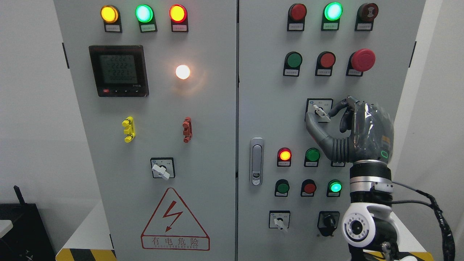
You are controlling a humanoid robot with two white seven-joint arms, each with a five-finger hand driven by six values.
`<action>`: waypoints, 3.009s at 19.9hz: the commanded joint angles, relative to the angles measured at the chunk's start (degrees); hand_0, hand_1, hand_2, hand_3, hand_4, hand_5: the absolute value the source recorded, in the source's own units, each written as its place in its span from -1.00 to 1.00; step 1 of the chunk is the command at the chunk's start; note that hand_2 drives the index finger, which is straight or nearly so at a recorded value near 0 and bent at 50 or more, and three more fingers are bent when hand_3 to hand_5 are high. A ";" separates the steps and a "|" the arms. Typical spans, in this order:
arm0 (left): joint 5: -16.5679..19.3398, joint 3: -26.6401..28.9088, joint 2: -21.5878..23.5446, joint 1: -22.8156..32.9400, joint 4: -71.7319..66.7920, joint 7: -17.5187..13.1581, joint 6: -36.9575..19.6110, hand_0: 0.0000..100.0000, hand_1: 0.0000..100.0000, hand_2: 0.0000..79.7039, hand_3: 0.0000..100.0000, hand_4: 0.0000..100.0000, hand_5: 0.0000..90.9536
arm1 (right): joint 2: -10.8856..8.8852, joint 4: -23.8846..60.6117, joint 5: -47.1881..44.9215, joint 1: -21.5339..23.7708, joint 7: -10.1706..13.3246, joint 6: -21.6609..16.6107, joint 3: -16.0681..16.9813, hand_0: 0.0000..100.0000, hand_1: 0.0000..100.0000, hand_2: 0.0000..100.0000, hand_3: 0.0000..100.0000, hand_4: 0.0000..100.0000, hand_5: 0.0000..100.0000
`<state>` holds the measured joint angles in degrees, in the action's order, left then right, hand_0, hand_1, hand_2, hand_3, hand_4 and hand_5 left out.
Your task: Rotate and turn off gray switch
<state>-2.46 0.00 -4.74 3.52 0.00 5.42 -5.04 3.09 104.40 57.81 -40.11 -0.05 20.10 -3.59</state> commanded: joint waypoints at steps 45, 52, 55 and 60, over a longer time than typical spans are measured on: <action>0.00 -0.09 0.00 0.00 -0.79 -0.06 0.03 -0.76 -0.22 -1.00 -1.00 -1.00 -1.00 | 0.08 -1.57 1.25 -1.46 -0.04 1.08 -0.45 -0.44 -0.07 0.31 0.97 0.87 1.00; 0.00 -0.09 0.00 0.00 -0.79 -0.14 0.03 -0.76 -0.22 -1.00 -1.00 -1.00 -1.00 | 0.08 -1.66 1.25 -1.38 0.05 1.08 -0.54 -0.42 -0.06 0.32 0.97 0.87 1.00; 0.00 -0.09 0.00 0.00 -0.79 -0.05 0.03 -0.76 -0.22 -1.00 -1.00 -1.00 -1.00 | 0.08 -1.66 1.25 -1.38 -0.04 1.08 -0.54 -0.39 -0.06 0.32 0.98 0.87 1.00; 0.00 -0.09 0.00 0.00 -0.79 -0.14 0.03 -0.76 -0.22 -1.00 -1.00 -1.00 -1.00 | 0.08 -1.92 1.16 -1.46 -0.04 1.08 -0.54 -0.31 -0.09 0.34 0.99 0.87 1.00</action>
<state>-2.46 0.00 -4.75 3.52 0.00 5.42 -5.03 3.18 102.79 59.02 -41.51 -0.26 21.16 -4.09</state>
